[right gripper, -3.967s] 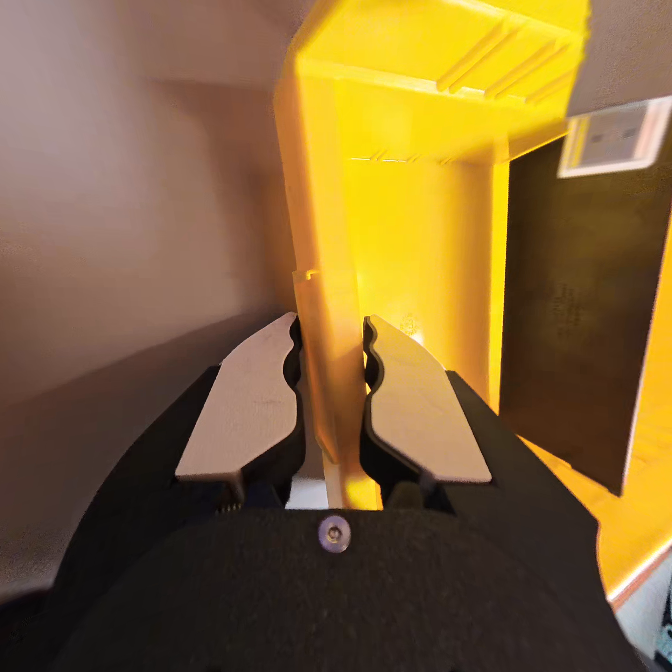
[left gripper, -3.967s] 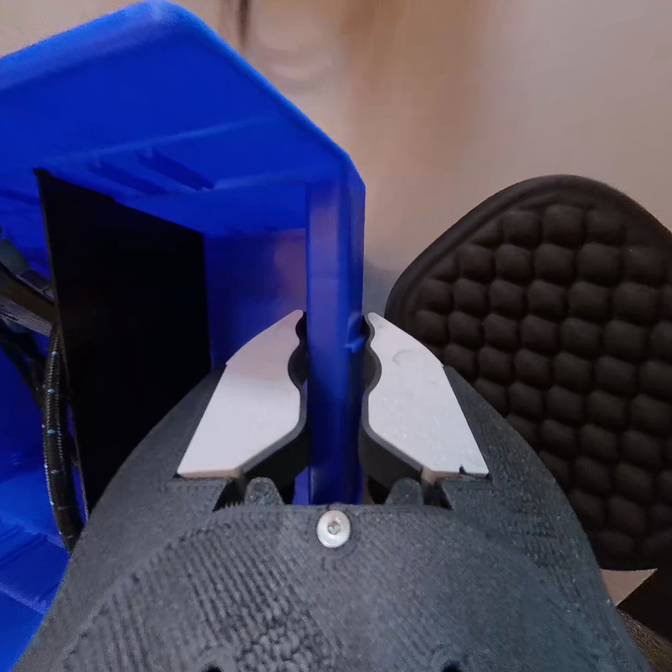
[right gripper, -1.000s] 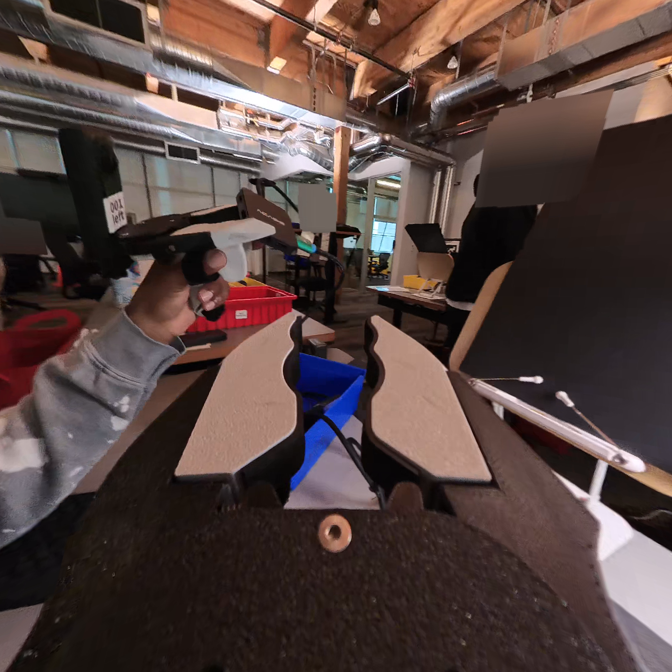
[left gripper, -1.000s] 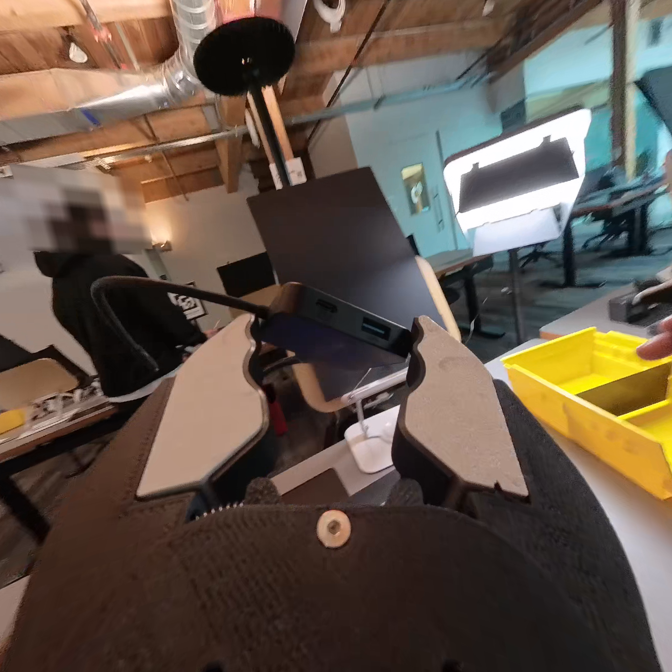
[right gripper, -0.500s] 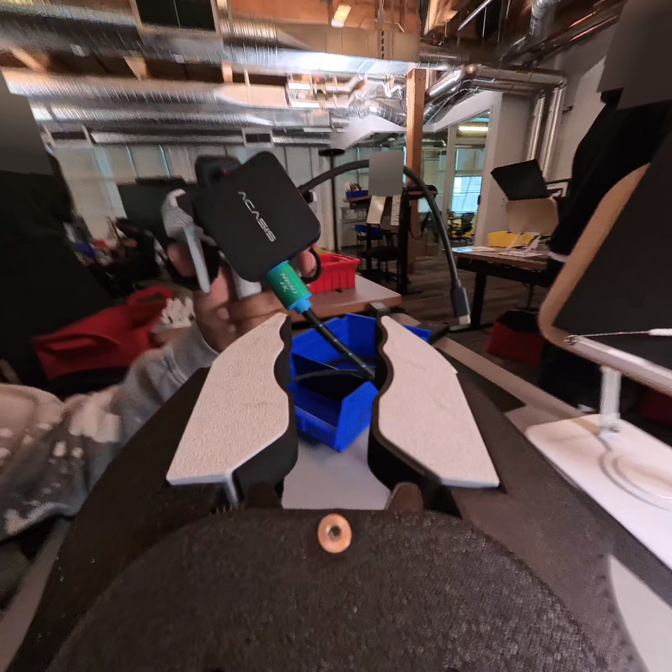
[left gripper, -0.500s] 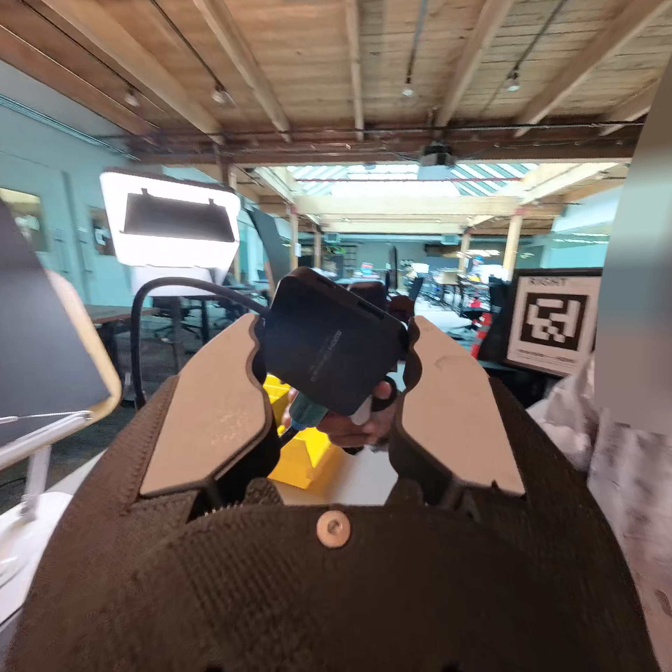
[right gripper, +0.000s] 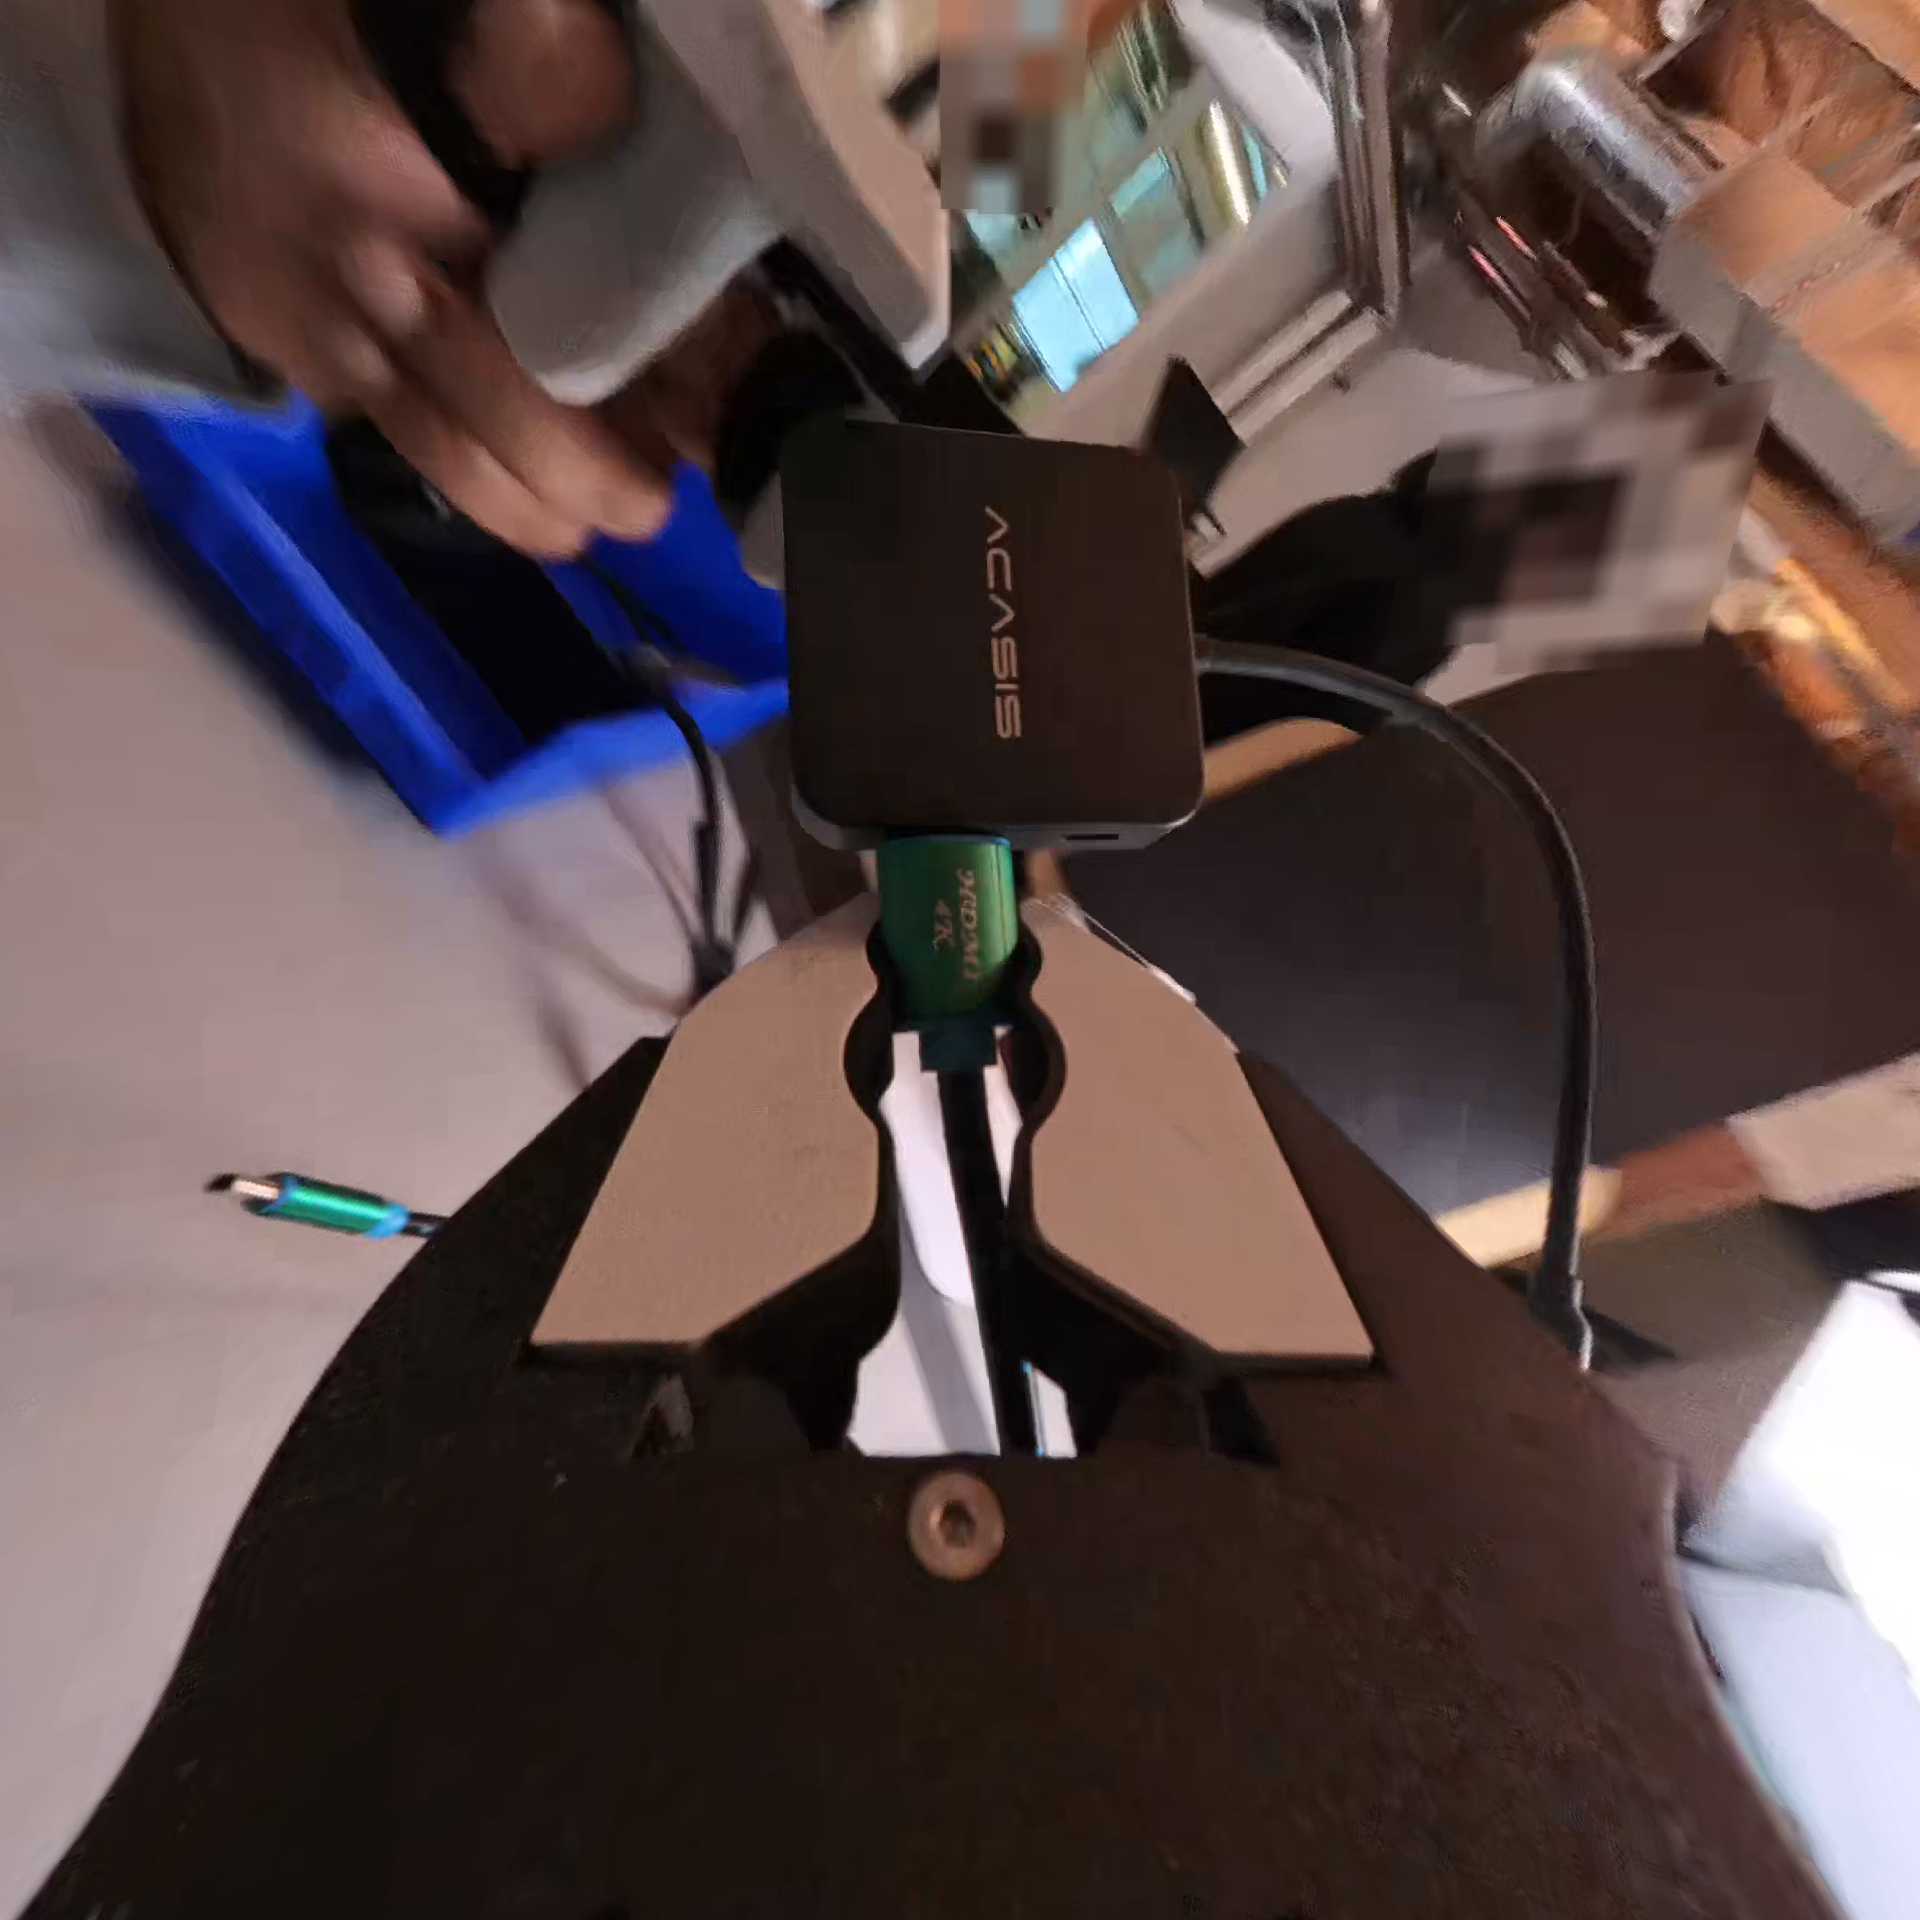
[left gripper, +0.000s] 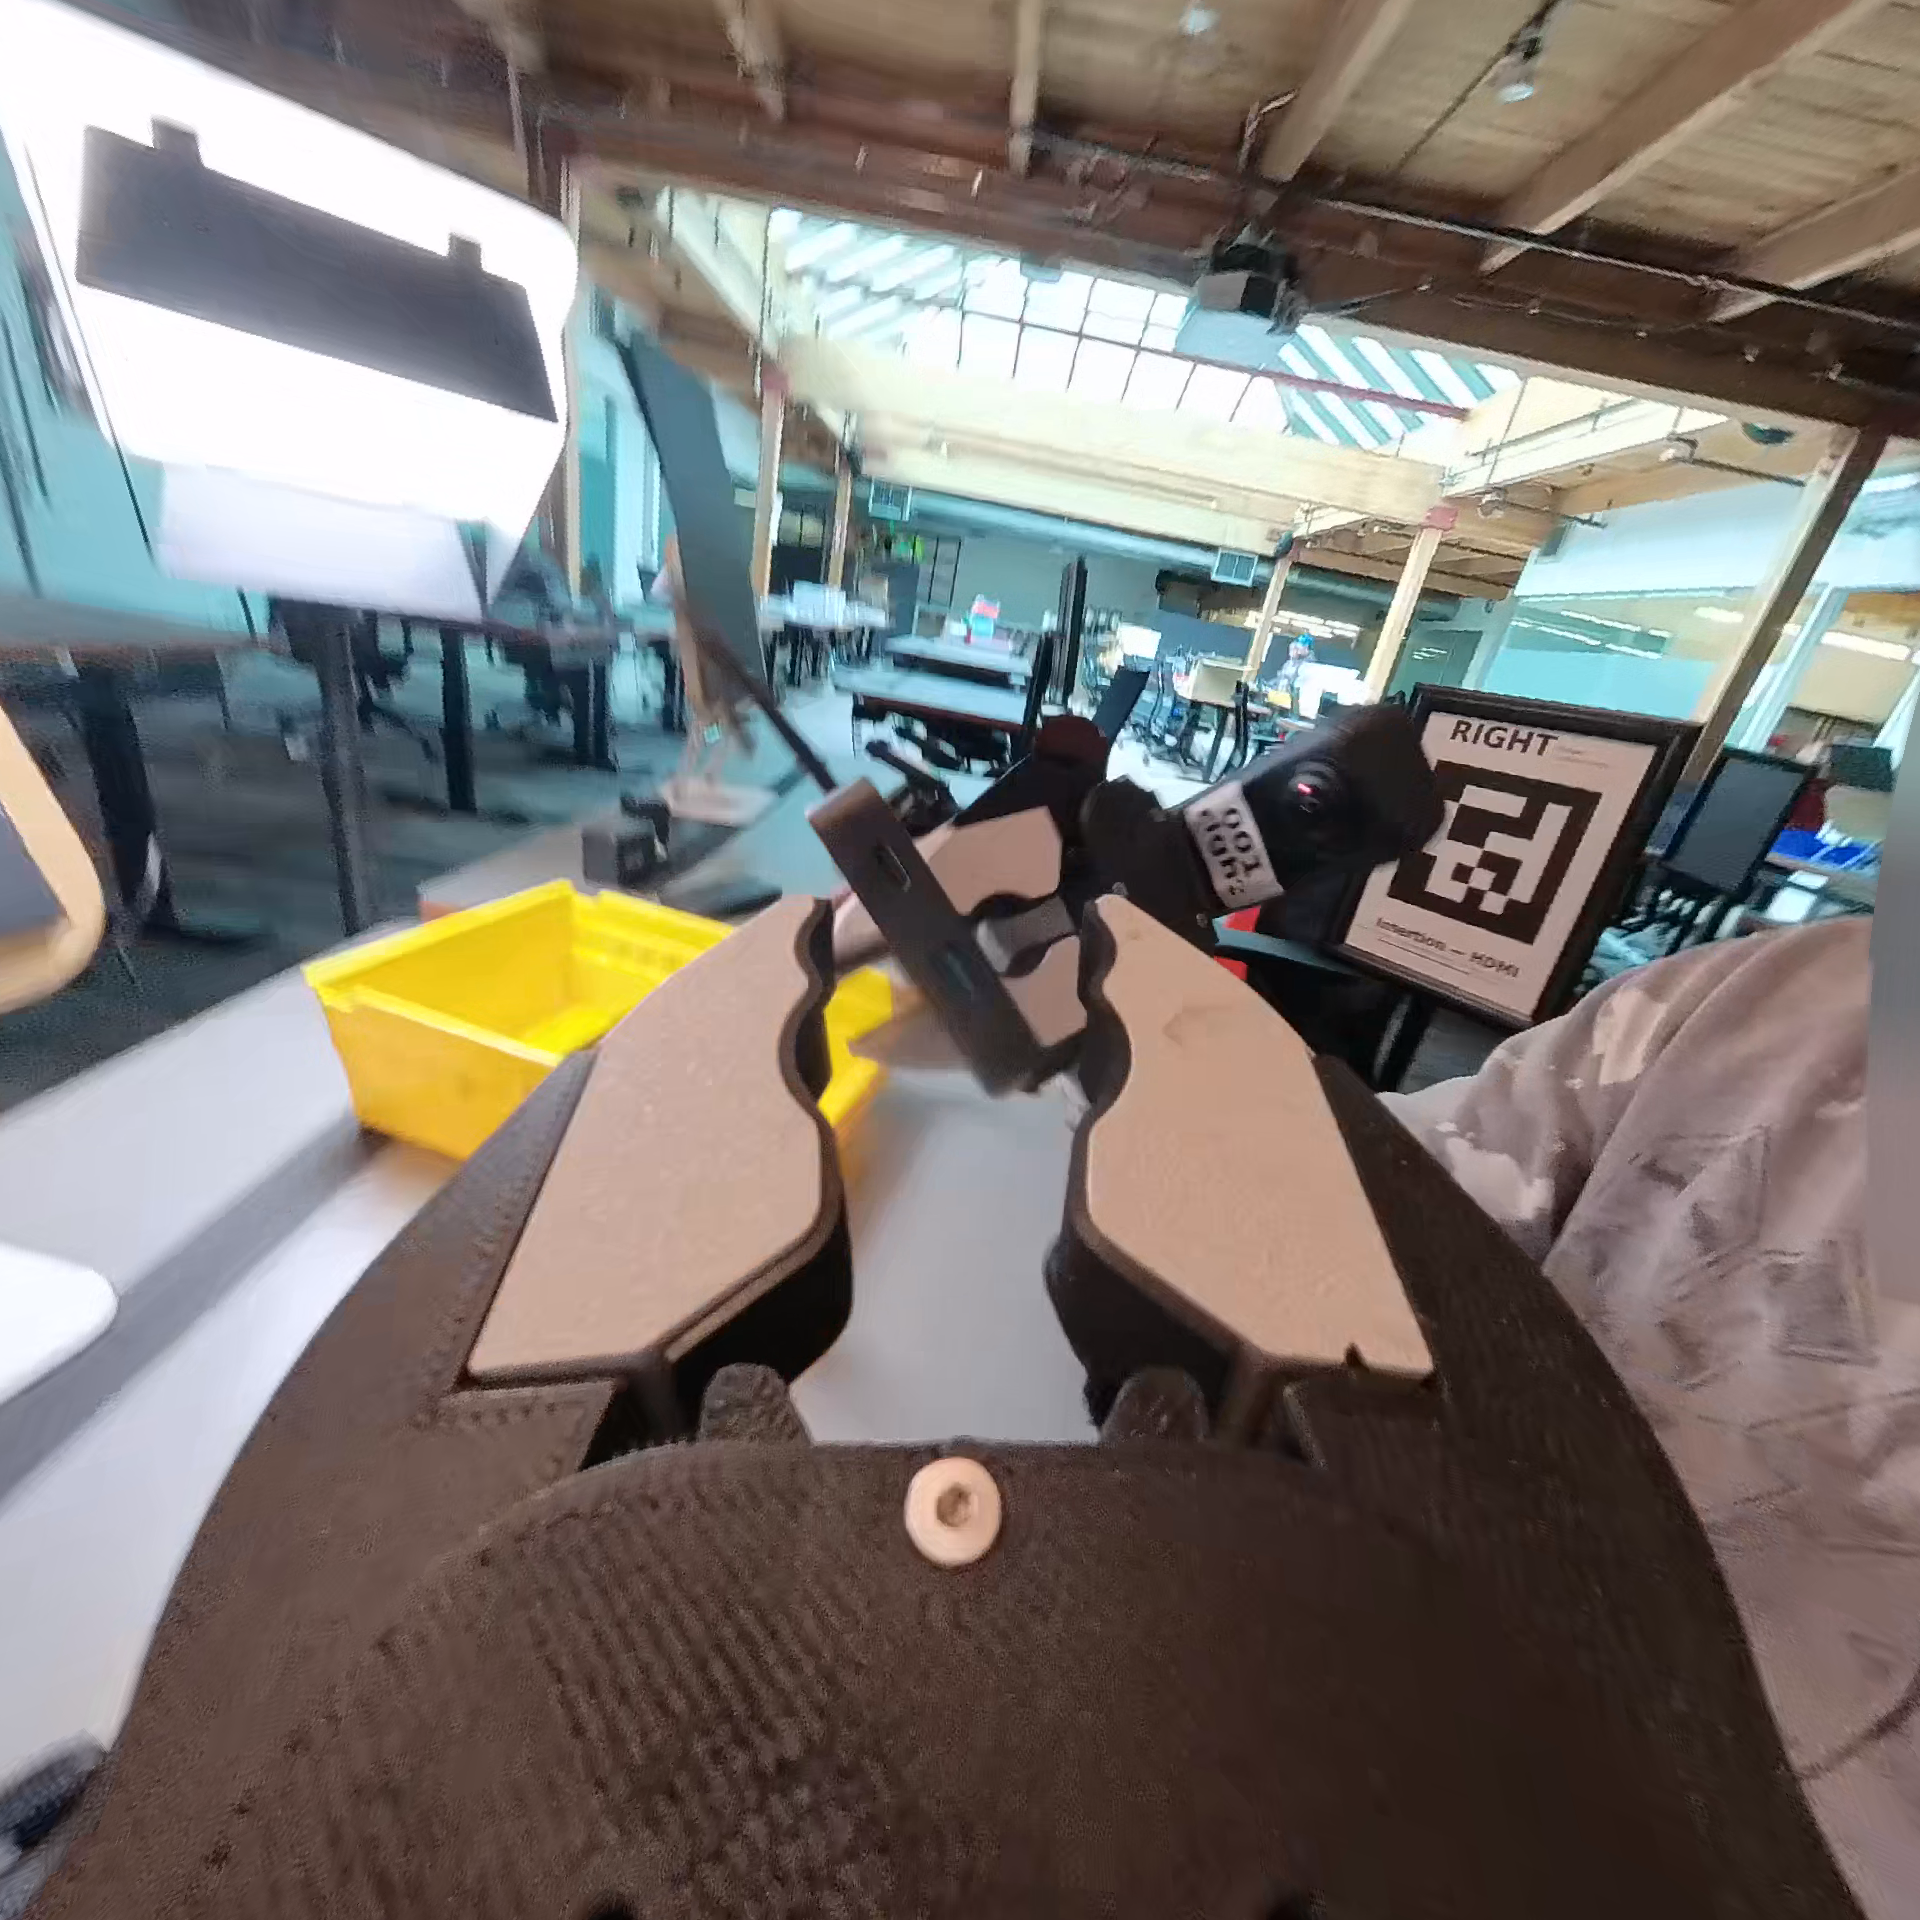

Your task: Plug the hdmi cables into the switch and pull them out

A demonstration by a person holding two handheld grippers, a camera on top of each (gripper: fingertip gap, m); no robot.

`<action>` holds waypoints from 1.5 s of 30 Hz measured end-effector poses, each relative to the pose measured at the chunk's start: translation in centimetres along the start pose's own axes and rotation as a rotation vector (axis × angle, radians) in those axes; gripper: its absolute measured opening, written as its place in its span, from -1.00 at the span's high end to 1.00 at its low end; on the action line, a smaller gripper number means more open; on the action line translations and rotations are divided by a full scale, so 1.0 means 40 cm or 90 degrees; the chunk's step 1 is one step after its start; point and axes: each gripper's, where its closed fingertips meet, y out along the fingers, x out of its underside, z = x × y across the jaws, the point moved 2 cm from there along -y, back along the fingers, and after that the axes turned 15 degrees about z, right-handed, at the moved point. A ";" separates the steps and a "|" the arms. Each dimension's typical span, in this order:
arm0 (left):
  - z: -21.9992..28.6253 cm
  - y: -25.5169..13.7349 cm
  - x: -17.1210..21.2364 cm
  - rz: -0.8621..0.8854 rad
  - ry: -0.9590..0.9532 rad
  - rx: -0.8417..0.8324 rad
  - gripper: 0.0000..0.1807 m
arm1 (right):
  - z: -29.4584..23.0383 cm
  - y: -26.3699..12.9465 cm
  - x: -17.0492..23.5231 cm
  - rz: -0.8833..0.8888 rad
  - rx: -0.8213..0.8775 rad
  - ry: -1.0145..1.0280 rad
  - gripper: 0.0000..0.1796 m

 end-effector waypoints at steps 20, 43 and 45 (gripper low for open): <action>-0.090 -0.094 -0.083 0.209 -0.048 -0.023 0.84 | 0.087 -0.042 -0.068 0.240 0.069 0.399 0.83; 0.029 0.011 0.074 -0.010 0.061 0.114 0.81 | -0.004 -0.052 -0.101 0.291 -0.174 0.498 0.88; 0.040 0.021 0.082 -0.028 0.084 0.112 0.82 | -0.002 -0.060 -0.105 0.296 -0.180 0.497 0.88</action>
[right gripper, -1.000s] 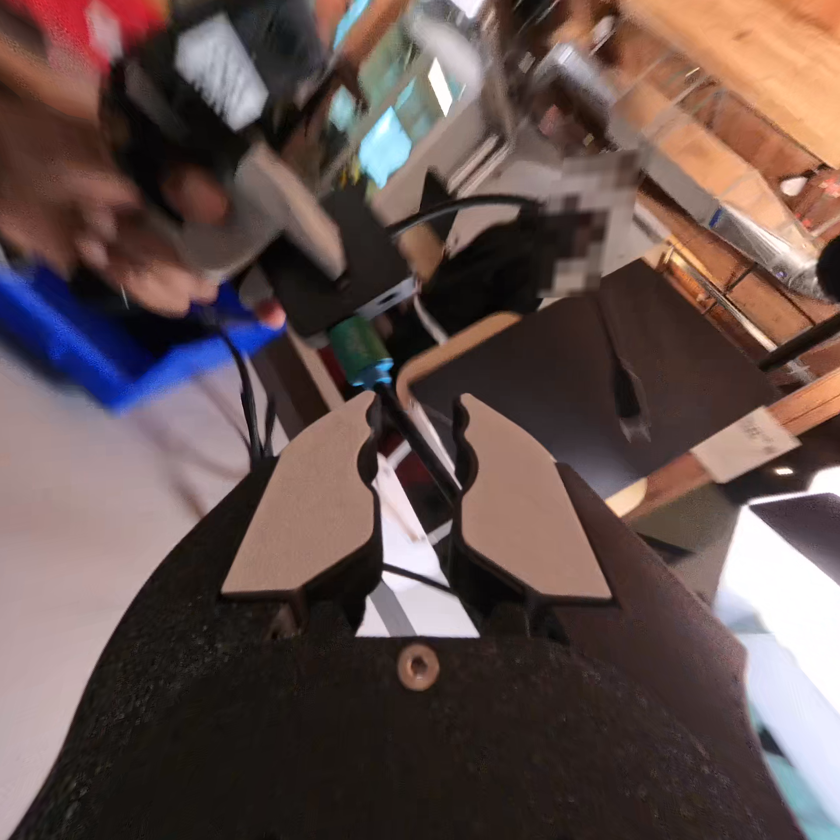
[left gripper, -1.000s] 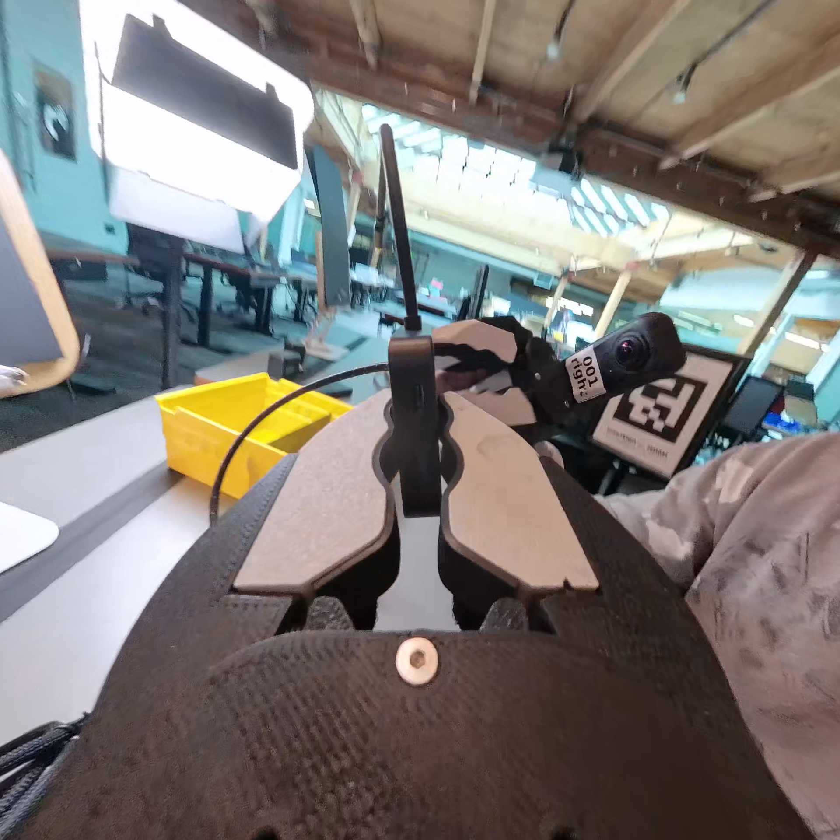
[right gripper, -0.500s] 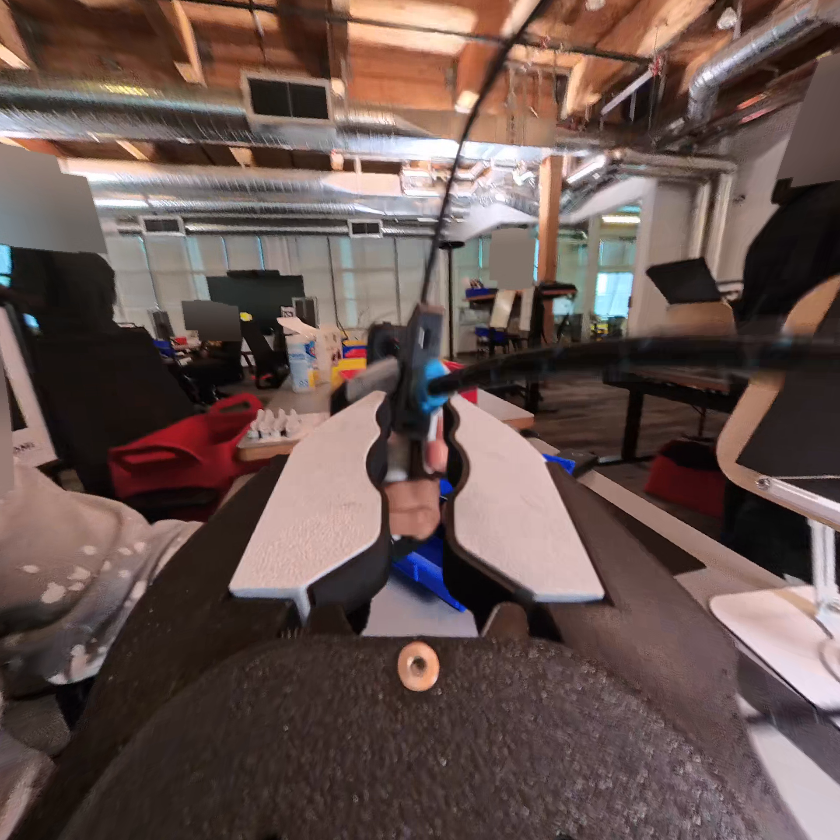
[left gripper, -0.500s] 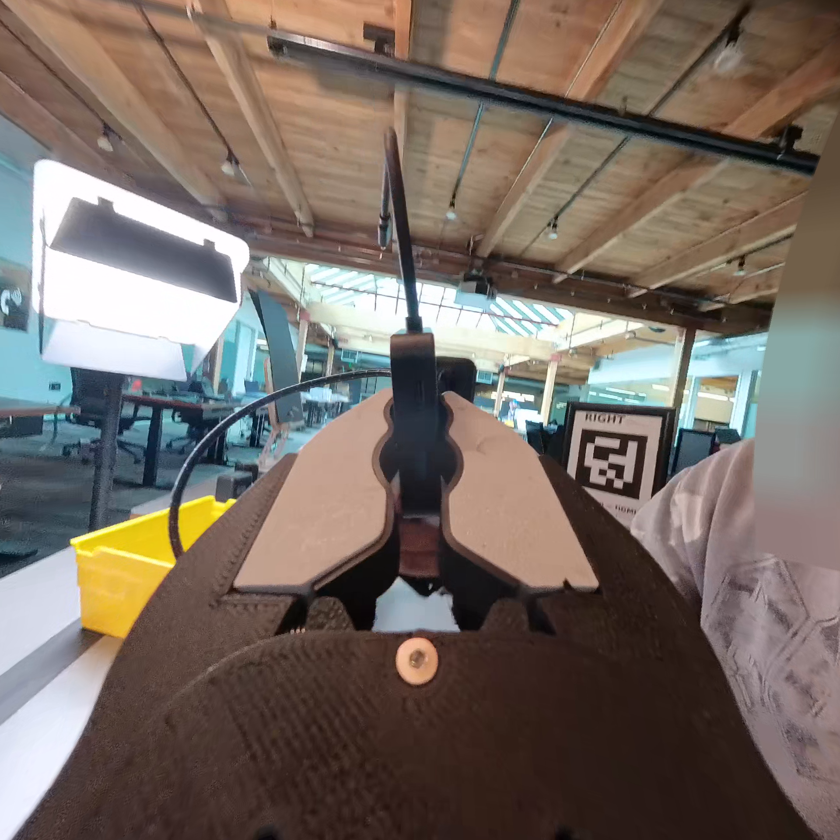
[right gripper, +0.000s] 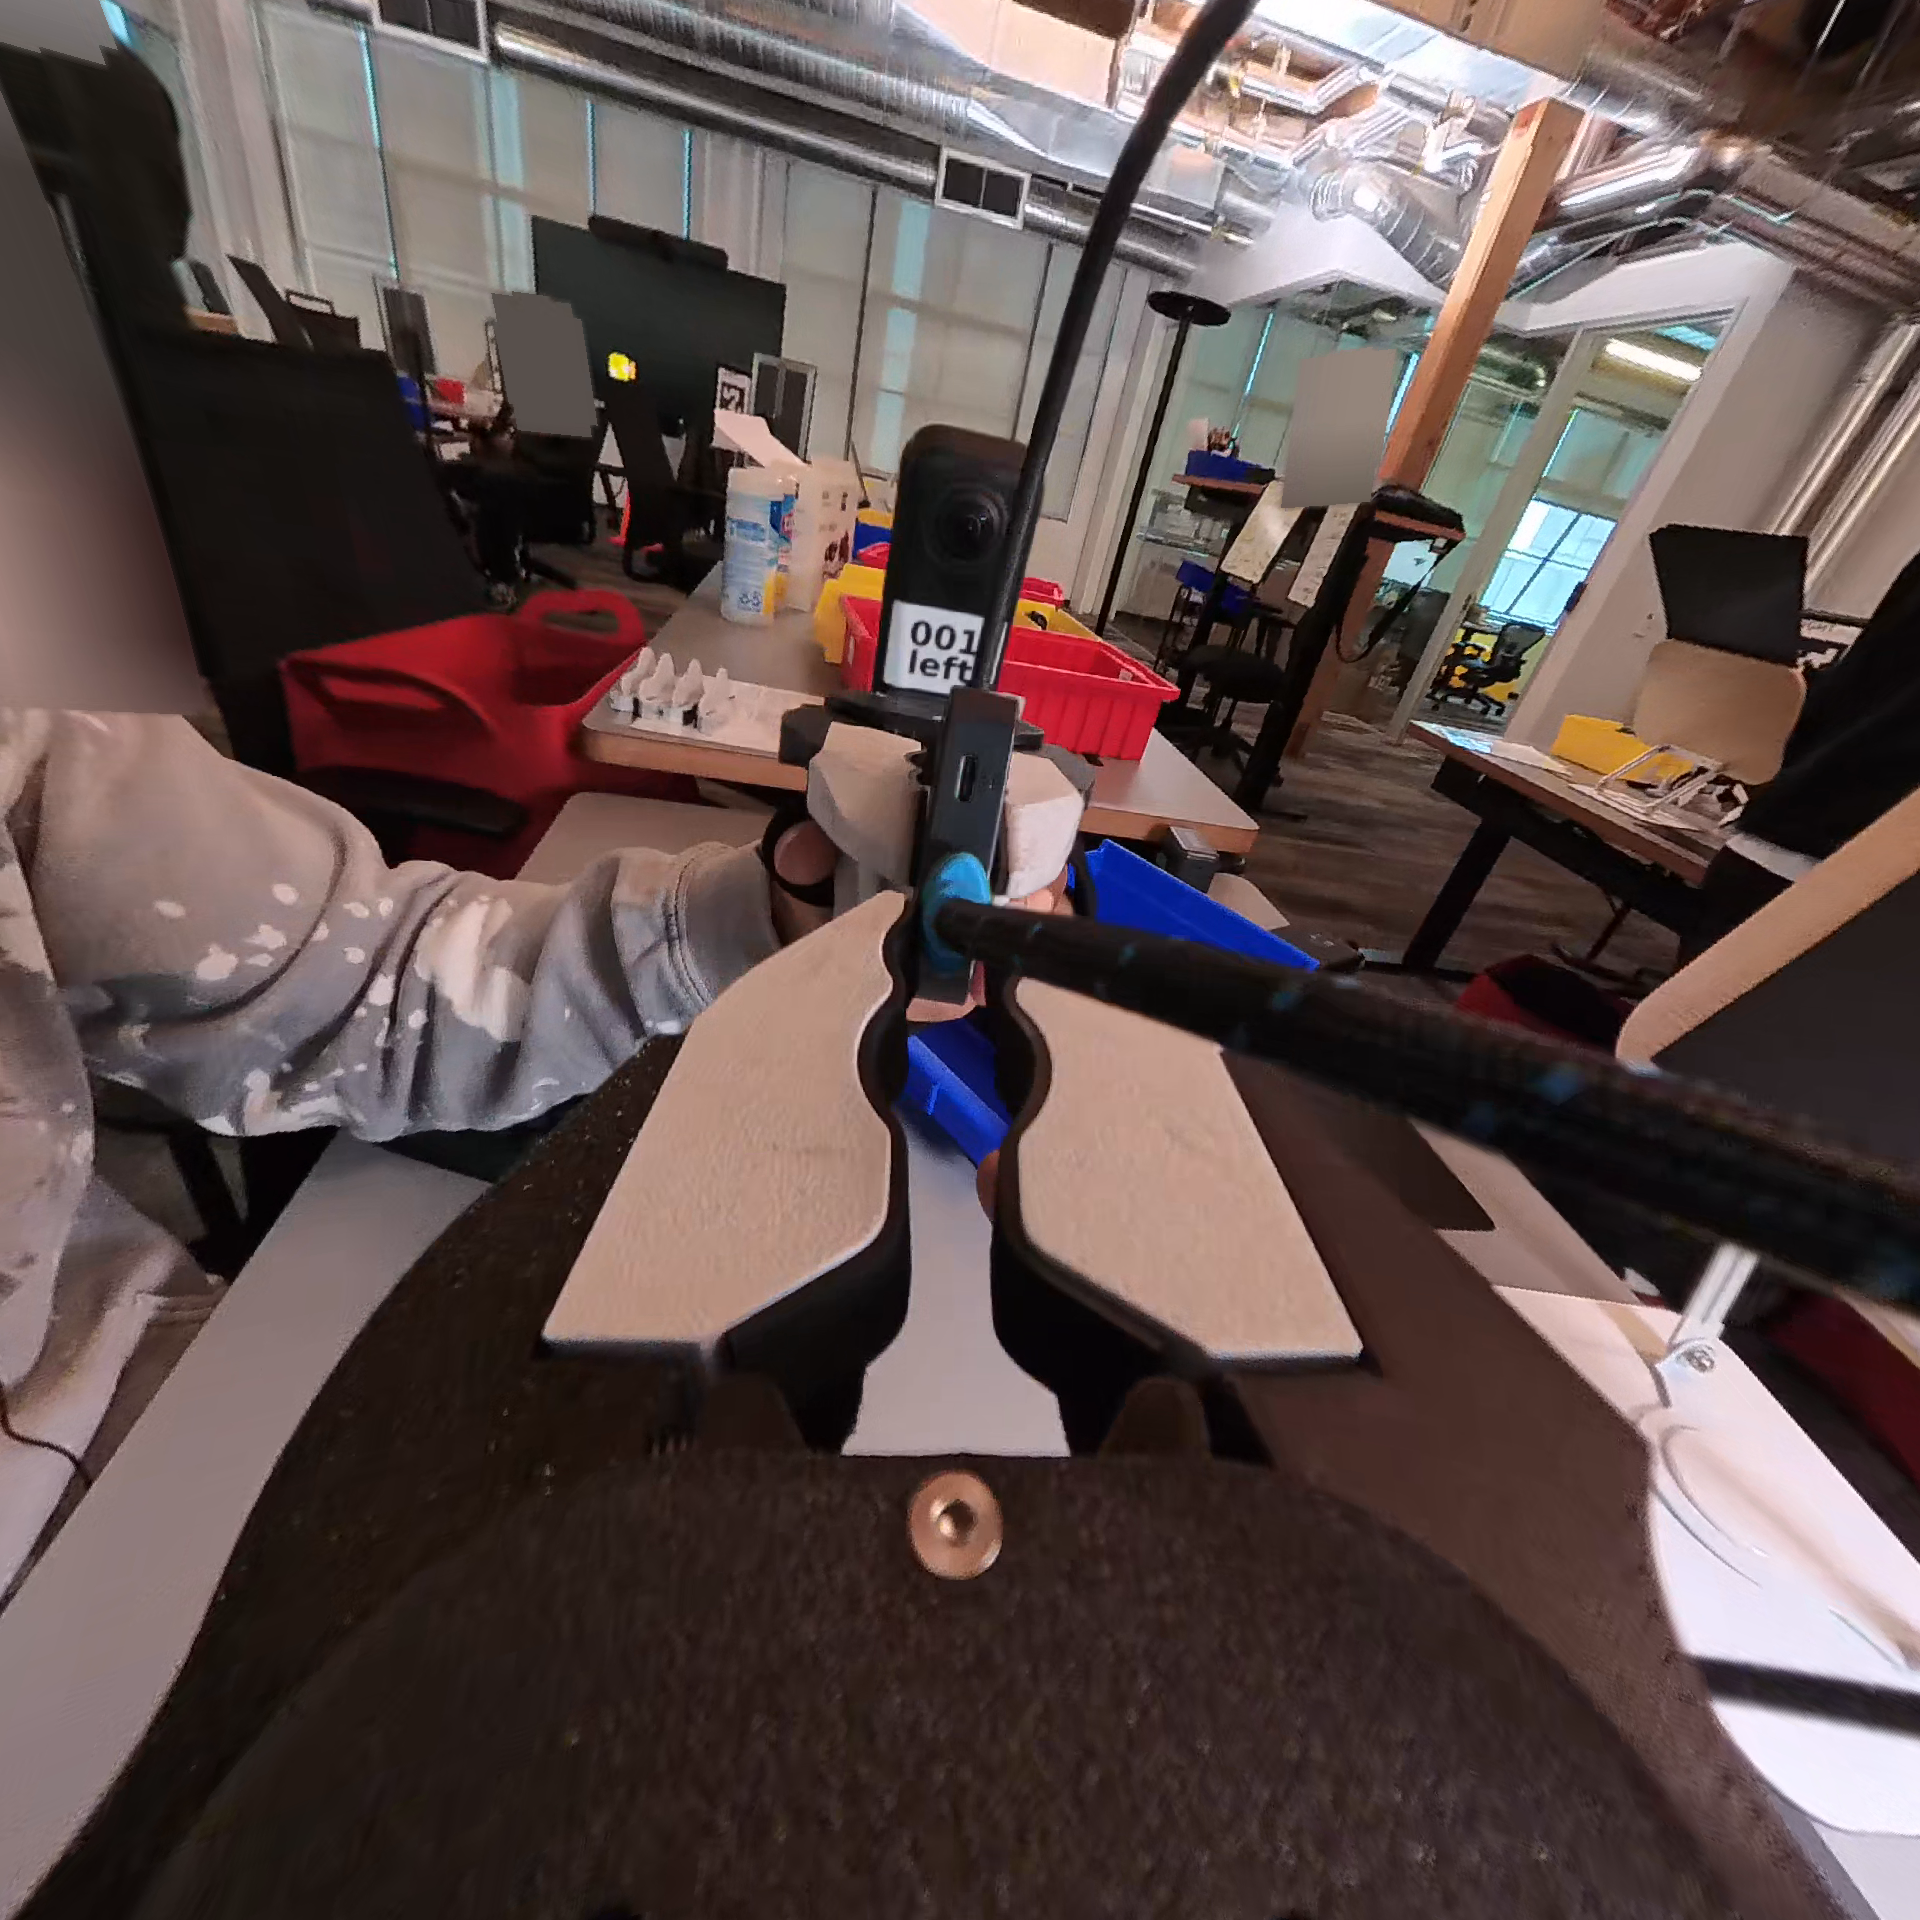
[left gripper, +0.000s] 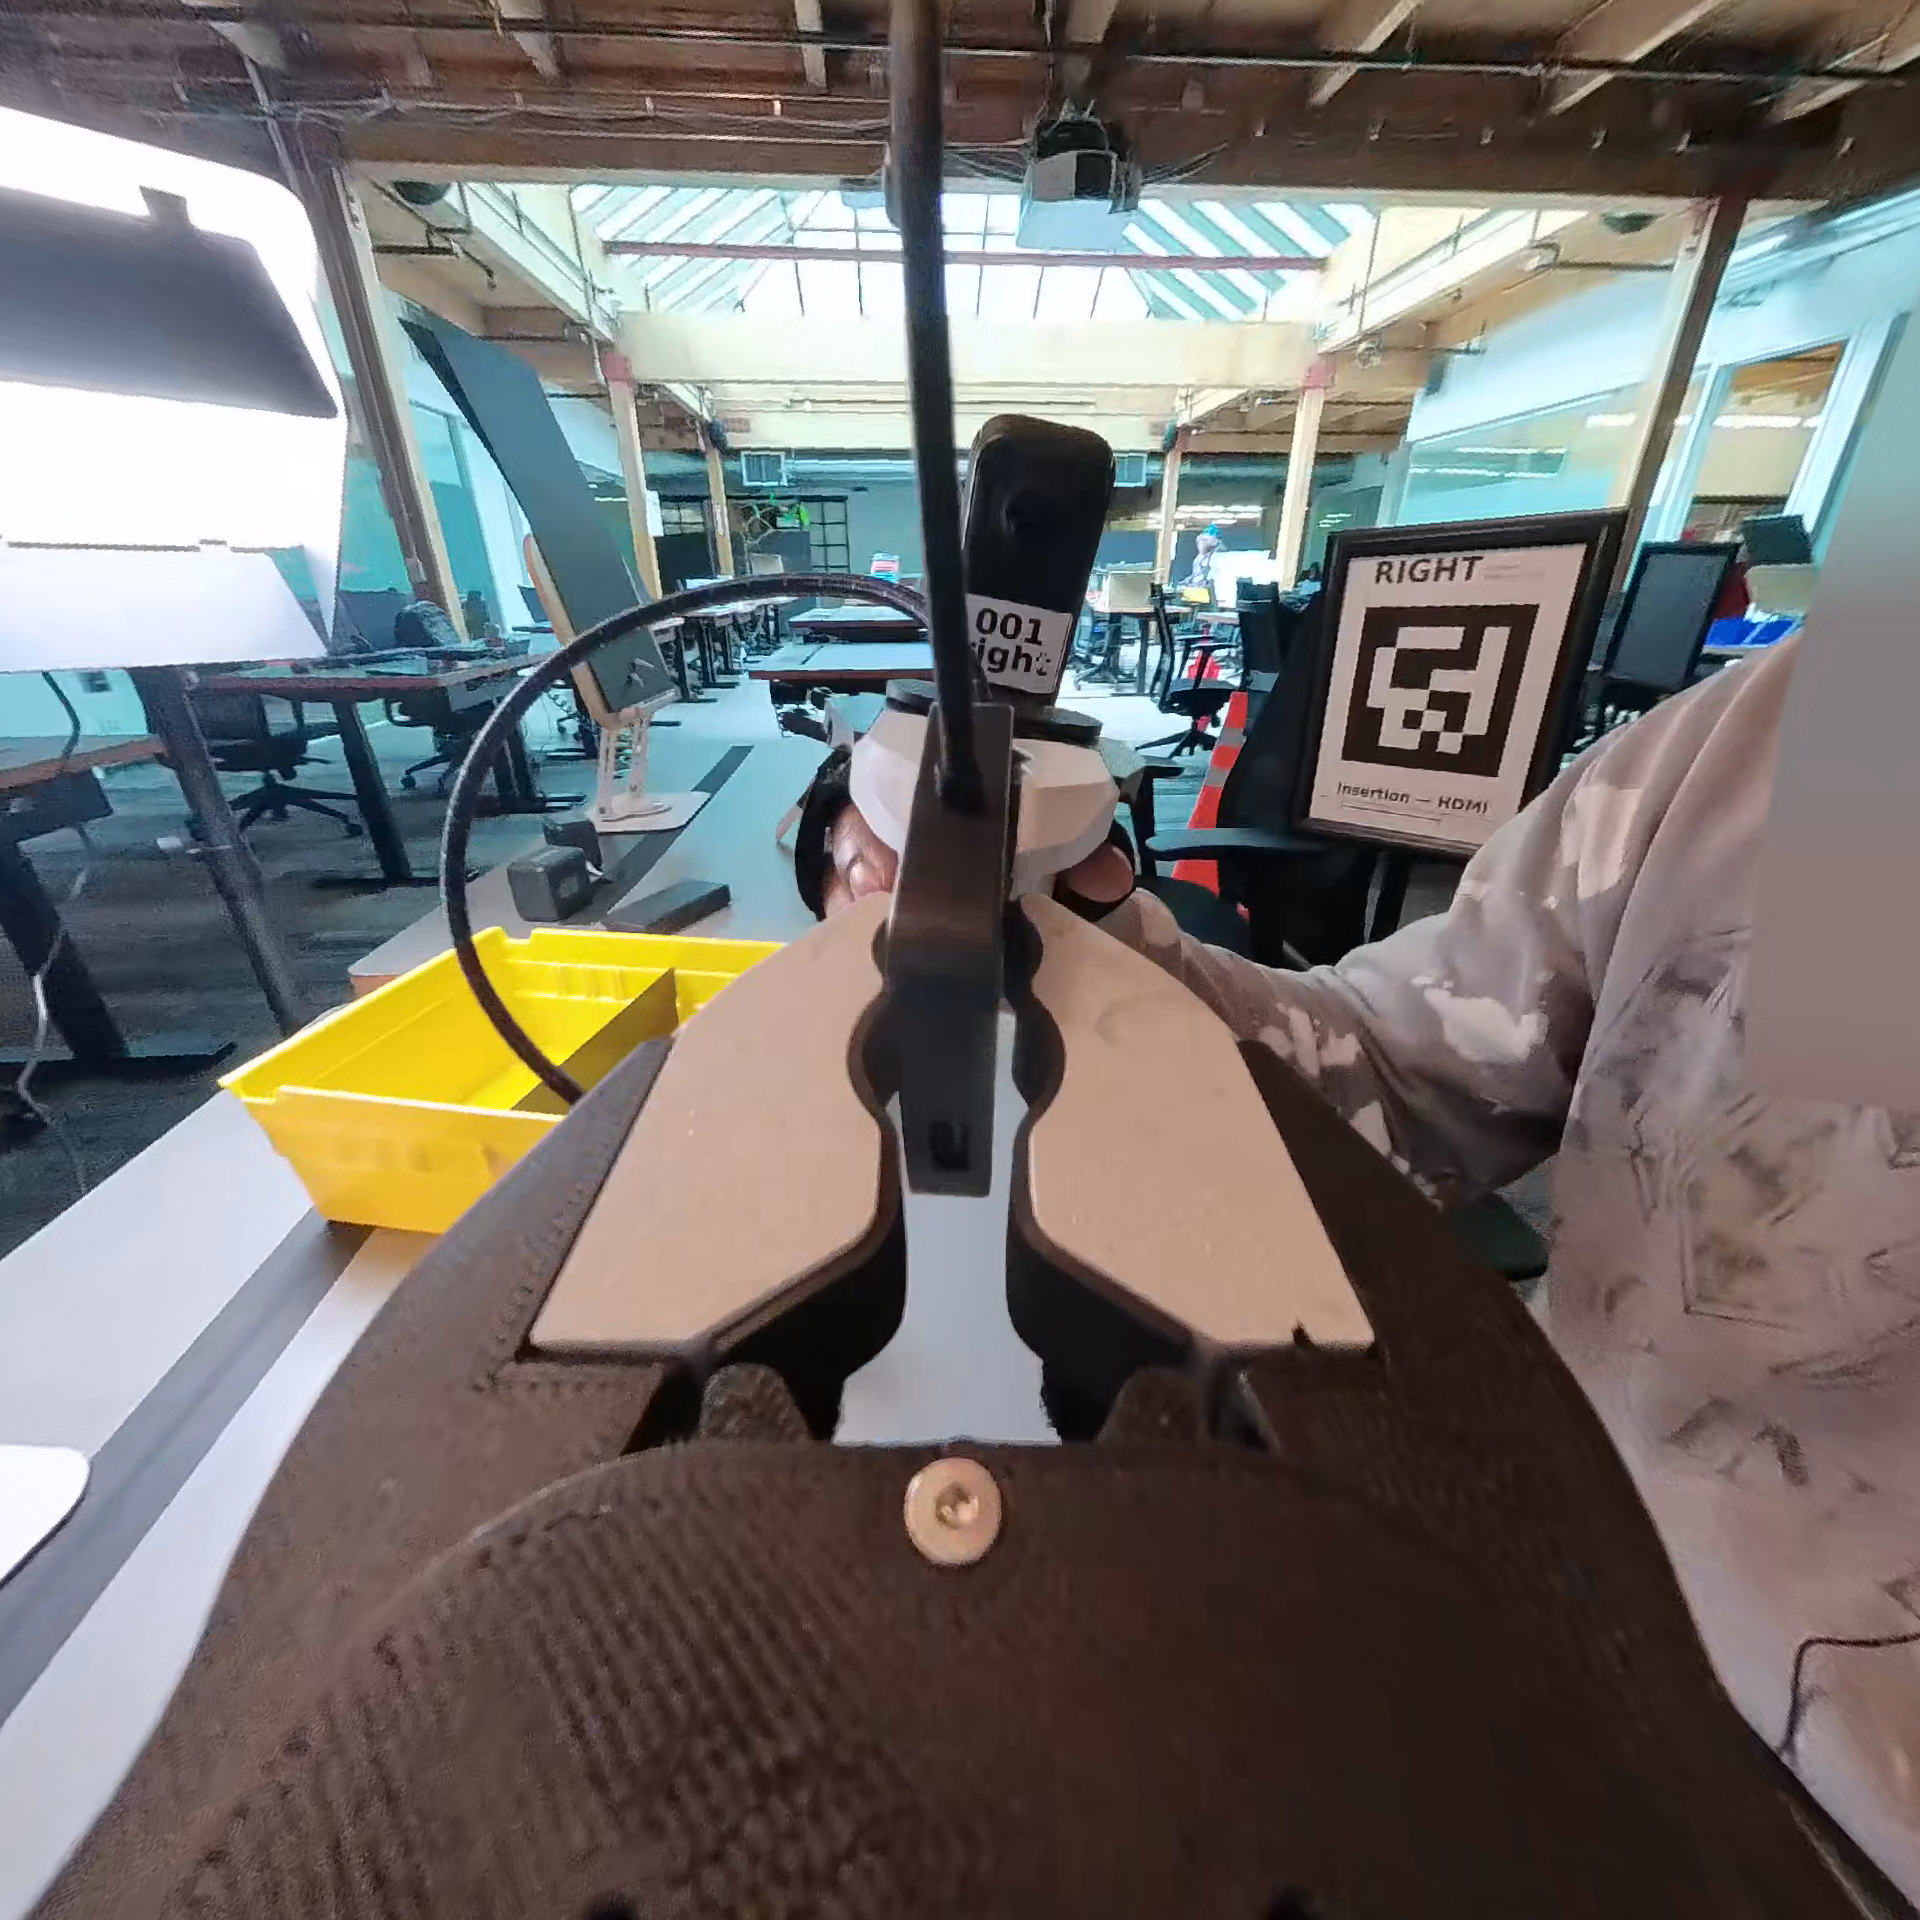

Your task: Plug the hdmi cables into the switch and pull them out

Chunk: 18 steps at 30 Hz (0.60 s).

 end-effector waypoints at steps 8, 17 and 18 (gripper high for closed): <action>-0.006 -0.021 -0.043 0.005 0.014 -0.028 0.84 | 0.023 0.005 -0.009 0.040 0.043 0.035 0.83; -0.031 -0.015 -0.019 0.011 -0.024 -0.043 0.84 | 0.041 -0.003 0.005 0.079 0.026 0.103 0.86; -0.030 -0.011 -0.014 0.012 -0.027 -0.041 0.84 | 0.040 -0.003 0.009 0.081 0.021 0.109 0.87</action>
